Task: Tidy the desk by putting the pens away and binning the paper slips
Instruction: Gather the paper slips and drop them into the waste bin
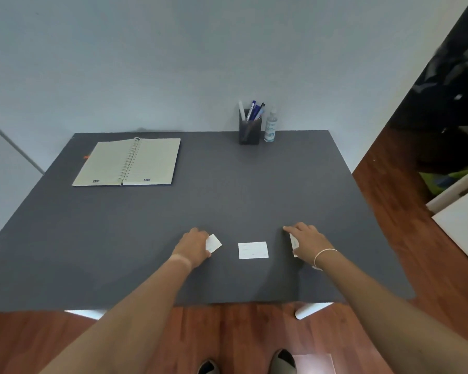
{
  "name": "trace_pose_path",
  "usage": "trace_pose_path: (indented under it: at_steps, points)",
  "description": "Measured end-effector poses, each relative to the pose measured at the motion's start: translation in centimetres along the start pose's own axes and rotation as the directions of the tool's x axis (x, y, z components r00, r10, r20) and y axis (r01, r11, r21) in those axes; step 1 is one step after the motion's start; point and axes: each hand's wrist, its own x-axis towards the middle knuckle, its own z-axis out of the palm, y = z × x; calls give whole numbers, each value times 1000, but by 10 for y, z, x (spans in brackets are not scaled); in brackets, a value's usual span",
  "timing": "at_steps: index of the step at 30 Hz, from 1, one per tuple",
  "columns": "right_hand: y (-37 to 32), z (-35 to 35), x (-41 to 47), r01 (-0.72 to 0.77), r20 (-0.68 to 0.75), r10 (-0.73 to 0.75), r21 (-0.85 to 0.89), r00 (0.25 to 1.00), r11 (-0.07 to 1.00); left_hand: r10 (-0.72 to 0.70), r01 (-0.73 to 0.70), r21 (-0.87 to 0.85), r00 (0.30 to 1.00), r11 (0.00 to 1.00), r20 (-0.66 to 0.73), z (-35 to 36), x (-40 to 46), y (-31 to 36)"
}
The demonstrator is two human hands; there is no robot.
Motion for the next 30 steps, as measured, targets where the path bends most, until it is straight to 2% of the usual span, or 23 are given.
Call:
trace_pose_path:
  at_steps: [7, 15, 30]
  points:
    - [6, -3, 7, 32, 50, -33, 12, 998, 999, -73, 71, -55, 997, 996, -20, 2, -2, 4]
    - [10, -6, 8, 30, 55, -33, 63, 998, 998, -82, 82, -76, 997, 994, -4, 7, -3, 15]
    - [-4, -21, 8, -28, 24, 20, 395, 1000, 918, -94, 93, -279, 995, 956, 11, -4, 4, 14]
